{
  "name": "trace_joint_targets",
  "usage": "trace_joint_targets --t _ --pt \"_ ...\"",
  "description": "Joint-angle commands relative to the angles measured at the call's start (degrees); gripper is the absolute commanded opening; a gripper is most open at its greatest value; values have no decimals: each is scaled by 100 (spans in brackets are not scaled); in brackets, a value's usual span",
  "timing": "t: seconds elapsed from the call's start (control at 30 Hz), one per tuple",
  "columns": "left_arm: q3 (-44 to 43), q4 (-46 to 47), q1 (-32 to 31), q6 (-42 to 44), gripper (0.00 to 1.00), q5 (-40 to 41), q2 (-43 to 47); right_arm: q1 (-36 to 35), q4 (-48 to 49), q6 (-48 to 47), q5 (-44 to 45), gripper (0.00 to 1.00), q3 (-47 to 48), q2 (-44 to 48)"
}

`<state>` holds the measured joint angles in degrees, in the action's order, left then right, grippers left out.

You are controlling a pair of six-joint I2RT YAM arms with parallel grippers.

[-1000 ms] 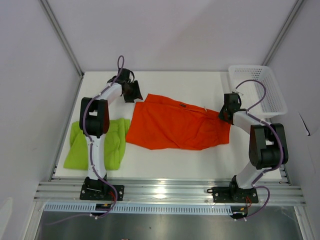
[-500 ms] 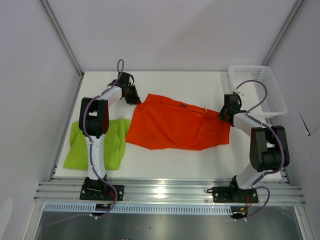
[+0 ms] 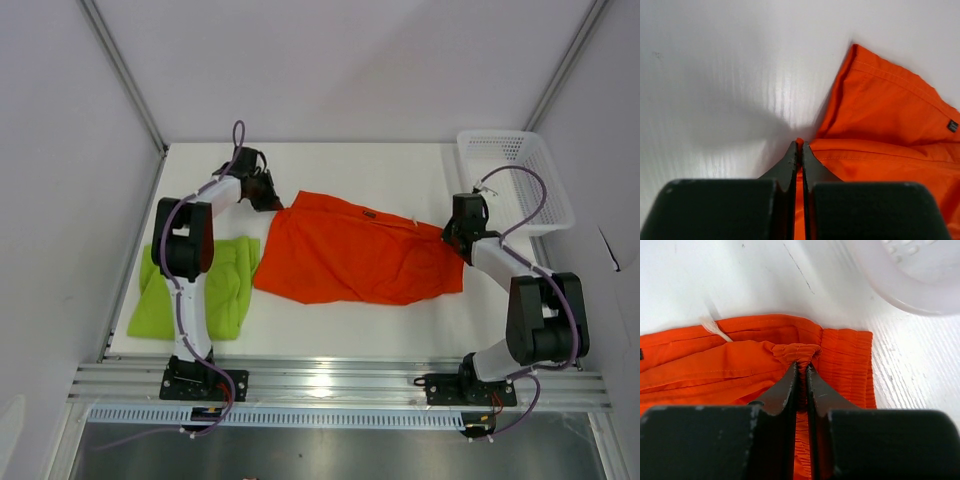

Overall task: Fold and stack the shorts
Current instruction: Fold the shorts

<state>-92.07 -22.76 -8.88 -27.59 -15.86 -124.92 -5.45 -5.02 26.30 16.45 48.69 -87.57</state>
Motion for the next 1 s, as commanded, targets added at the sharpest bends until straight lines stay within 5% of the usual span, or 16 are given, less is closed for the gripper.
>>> trace_joint_targets --t 0.0,0.47,0.97 --pt "93 342 1 -185 0 -259 758 -26 378 112 517 0 -244 565" --pt "58 1388 -227 -606 0 -699 988 -26 317 427 1333 0 -545 1181" --pt "-1726 1169 -509 -756 0 -576 -840 211 -473 1069 1932 0 -307 601"
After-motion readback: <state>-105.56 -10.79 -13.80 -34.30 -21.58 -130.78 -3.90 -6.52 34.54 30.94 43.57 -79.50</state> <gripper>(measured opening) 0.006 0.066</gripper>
